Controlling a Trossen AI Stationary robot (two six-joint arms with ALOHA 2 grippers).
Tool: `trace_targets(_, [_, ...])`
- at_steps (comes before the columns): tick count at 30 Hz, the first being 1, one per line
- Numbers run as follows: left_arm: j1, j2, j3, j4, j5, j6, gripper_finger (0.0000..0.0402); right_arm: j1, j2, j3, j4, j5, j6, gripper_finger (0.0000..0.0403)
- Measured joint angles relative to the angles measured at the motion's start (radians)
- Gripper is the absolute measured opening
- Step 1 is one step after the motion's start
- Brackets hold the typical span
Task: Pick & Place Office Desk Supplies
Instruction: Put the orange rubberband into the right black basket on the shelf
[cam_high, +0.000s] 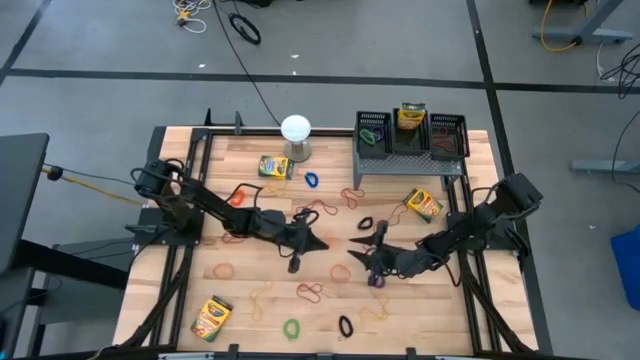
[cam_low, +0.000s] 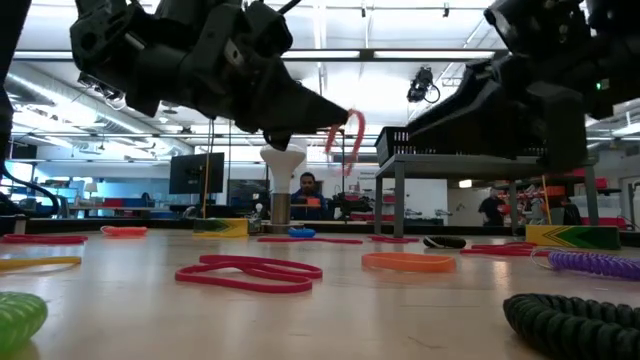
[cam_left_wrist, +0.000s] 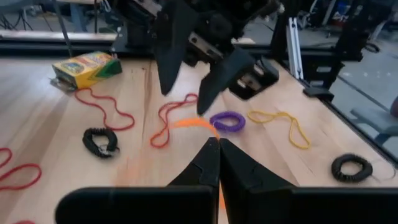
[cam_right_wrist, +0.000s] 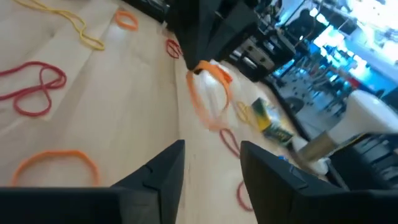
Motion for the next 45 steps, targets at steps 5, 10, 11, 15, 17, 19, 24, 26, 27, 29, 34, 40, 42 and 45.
trace_targets(5, [0.0,0.0,0.002,0.025,0.007,0.0,0.0004,-0.031,0.0,0.046,-0.002,-0.038,-0.105,0.0159])
trace_targets(10, [0.0,0.0,0.006,0.02,0.014,0.001,0.0004,-0.077,0.0,0.088,-0.013,-0.111,-0.183,0.0149])
trace_targets(11, [0.0,0.0,0.006,0.02,0.014,0.001,0.0004,-0.086,0.0,0.096,-0.022,-0.124,-0.186,0.0147])
trace_targets(15, [0.0,0.0,0.006,0.02,0.019,0.01,0.0004,-0.118,0.0,0.113,-0.044,-0.167,-0.201,0.0134])
trace_targets(17, [0.0,0.0,0.006,0.021,0.019,0.011,0.0004,-0.131,0.0,0.113,-0.046,-0.22,-0.212,0.0124])
trace_targets(19, [0.0,0.0,0.006,0.021,0.019,0.012,0.0004,-0.144,0.0,0.113,-0.041,-0.268,-0.211,0.0111])
trace_targets(24, [0.0,0.0,0.006,0.022,0.019,0.018,0.0004,-0.159,0.0,0.113,-0.04,-0.3,-0.211,0.0072])
trace_targets(26, [0.0,0.0,0.006,0.022,0.018,0.018,0.0004,-0.159,0.0,0.113,-0.036,-0.3,-0.212,0.0054])
trace_targets(27, [0.0,0.0,0.006,0.022,0.018,0.018,0.0006,-0.159,0.0,0.113,-0.033,-0.3,-0.212,0.0044])
trace_targets(29, [0.0,0.0,0.006,0.022,0.018,0.018,0.0012,-0.159,0.0,0.113,-0.033,-0.3,-0.212,0.0021])
trace_targets(34, [-0.009,-0.001,0.006,0.022,-0.04,0.021,0.0046,-0.158,0.0,0.113,-0.033,-0.3,-0.204,0.0011])
trace_targets(40, [-0.036,-0.007,0.006,0.017,-0.244,0.078,0.0085,-0.13,0.0,0.113,-0.086,-0.166,-0.195,0.0005])
trace_targets(42, [-0.05,-0.011,0.006,0.016,-0.311,0.116,0.0089,-0.117,-0.005,0.113,-0.118,-0.084,-0.194,0.0006])
trace_targets(45, [-0.072,-0.018,0.005,0.01,-0.372,0.151,0.0091,-0.108,-0.034,0.113,-0.195,-0.012,-0.156,0.0005])
